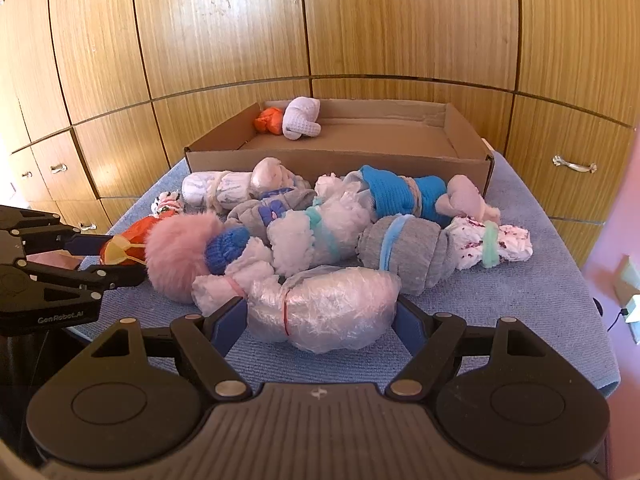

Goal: Organize objects
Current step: 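Grasp the long orange bundle with the left tool while the right tool grasps the plastic-wrapped bundle, then place both bundles side by side in the box and open both tools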

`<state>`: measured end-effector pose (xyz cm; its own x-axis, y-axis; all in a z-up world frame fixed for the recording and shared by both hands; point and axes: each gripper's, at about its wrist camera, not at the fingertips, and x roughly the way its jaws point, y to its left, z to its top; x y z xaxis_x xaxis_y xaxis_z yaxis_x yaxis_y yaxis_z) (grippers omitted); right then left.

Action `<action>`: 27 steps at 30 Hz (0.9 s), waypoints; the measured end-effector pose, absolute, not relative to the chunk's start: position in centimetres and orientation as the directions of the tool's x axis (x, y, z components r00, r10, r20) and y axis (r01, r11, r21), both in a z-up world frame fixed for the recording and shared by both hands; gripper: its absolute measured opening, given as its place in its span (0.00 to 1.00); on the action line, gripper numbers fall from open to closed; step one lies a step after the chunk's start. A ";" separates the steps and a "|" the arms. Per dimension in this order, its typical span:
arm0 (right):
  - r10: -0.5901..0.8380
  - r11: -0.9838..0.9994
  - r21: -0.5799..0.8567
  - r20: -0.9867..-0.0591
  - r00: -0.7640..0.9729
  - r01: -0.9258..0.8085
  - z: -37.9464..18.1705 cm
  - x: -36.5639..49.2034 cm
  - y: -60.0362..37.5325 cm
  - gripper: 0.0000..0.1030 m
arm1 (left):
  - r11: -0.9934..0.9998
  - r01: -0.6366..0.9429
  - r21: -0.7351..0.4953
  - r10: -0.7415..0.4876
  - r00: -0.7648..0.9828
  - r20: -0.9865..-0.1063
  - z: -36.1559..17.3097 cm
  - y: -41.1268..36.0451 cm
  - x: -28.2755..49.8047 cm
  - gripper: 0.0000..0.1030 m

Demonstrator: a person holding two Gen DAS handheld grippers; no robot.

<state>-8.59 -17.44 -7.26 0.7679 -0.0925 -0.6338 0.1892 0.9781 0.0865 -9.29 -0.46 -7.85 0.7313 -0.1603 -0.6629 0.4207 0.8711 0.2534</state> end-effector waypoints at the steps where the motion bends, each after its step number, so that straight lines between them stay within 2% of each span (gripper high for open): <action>1: -0.092 0.979 0.084 -0.633 0.769 0.187 -7.1 -8.6 -17.4 0.73 | 0.871 0.424 0.249 -0.164 0.728 -0.666 -7.8 -0.3 -9.4 0.41; 14: -0.106 0.981 0.070 -0.586 0.803 0.180 -4.9 -9.3 -18.0 0.72 | 0.891 0.406 0.202 -0.187 0.735 -0.652 -5.9 1.8 -10.2 0.39; 27: -0.132 0.988 0.013 -0.465 0.875 0.155 2.2 -6.2 -22.3 0.72 | 0.913 0.390 0.120 -0.252 0.771 -0.585 1.5 0.5 -3.6 0.39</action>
